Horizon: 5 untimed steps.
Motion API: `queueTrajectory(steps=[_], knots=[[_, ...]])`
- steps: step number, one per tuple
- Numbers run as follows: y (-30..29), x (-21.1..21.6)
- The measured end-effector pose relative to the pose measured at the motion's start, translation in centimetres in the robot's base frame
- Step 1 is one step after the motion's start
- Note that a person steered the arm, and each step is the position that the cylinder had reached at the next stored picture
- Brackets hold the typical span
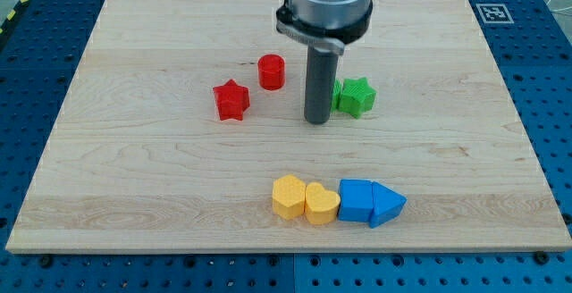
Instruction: Move the red star left and down
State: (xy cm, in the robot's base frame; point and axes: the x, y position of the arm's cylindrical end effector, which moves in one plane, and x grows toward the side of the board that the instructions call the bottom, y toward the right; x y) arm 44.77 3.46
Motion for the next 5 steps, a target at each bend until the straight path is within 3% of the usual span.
queueTrajectory(steps=[1, 3, 5], knots=[[0.0, -3.0], [-0.5, -3.7], [-6.5, -3.6]])
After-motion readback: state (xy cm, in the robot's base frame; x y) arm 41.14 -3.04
